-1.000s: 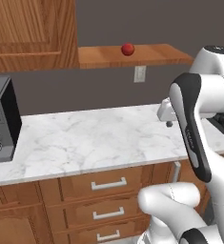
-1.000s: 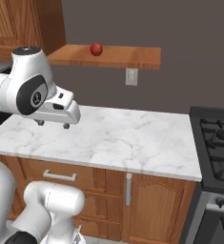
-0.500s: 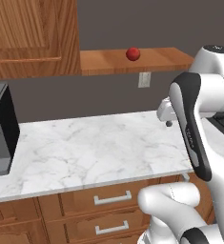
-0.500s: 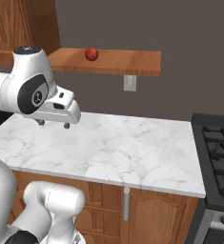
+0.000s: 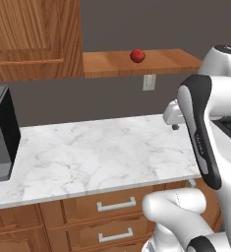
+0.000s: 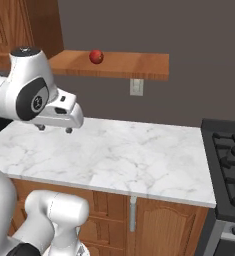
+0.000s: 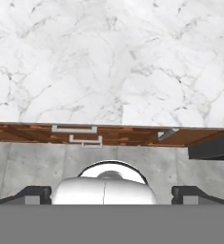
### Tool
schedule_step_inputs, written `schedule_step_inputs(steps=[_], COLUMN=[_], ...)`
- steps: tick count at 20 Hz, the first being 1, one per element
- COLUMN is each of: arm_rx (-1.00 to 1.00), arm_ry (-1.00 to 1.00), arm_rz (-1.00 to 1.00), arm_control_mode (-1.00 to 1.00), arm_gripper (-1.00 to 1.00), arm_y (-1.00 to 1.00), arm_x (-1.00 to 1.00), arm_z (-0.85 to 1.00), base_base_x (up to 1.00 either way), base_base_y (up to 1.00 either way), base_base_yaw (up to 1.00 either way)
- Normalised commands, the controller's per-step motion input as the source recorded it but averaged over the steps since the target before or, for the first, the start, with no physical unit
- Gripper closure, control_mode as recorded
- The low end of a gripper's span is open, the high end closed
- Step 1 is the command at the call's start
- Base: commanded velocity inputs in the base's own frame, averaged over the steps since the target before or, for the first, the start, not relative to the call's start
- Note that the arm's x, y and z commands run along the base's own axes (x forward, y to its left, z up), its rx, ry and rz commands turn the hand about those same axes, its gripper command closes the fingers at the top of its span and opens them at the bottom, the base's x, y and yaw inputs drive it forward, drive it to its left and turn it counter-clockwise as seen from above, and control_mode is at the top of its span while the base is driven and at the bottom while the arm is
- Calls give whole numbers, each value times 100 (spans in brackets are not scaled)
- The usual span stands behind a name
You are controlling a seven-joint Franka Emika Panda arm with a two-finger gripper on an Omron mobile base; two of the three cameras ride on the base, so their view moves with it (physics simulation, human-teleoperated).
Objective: Pick the onions from the cabinet and place them in one bowl. Pick the avocado from the sink and place it in the other bowl.
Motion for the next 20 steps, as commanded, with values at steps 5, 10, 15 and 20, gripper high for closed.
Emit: schedule_step_inputs(steps=[5,10,15,20], arm_rx=[0,0,-1,0], arm_ry=[-13,-16,-14,-16], arm_rz=[4,0,0,0], arm_control_mode=[-100,-100,-100,-100], arm_gripper=[-100,-100,-100,-100], arm_y=[0,0,4,0], arm_x=[-15,-6,0,2], arm_z=[33,31,21,25], base_base_x=[0,0,0,0], base_base_y=[0,0,0,0], base_base_yaw=[0,0,0,0])
